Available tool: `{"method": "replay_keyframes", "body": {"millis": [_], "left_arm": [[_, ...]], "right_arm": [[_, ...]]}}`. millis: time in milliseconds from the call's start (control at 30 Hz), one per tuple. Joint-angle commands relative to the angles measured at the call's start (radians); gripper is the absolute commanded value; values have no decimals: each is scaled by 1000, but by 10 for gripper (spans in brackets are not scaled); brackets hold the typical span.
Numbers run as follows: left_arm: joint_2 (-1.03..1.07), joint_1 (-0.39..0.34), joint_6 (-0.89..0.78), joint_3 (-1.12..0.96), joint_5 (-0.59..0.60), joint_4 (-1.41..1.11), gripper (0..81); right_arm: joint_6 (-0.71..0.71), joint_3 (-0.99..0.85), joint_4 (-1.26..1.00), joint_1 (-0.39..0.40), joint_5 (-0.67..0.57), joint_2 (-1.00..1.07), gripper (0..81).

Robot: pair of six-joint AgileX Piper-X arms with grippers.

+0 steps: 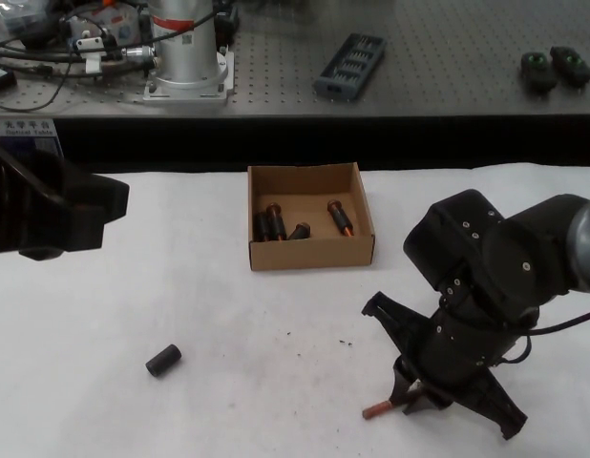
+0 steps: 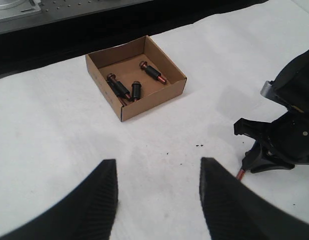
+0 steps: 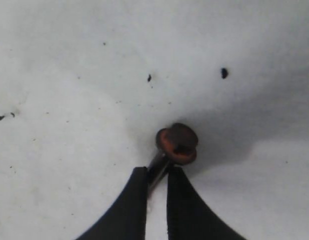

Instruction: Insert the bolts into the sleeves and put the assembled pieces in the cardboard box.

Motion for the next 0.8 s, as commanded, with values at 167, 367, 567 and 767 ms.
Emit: {"method": "replay_keyframes", "body": {"millis": [167,367,567,767], "left_arm": [[-10,-3,-4,-11,1,11,378],[-10,-3,-4,-11,1,34,378],[-10,-3,-4,-11,1,34,378],[-10,-3,-4,-11,1,34,378]], "right_arm": [[-75,10,-2,-4,-30,8,43],[-163,10,-11,-4,-62,8,43],[-303,10,5,-2,-123,8,43],[-473,7,-8,-2,-192,8,43]]}}
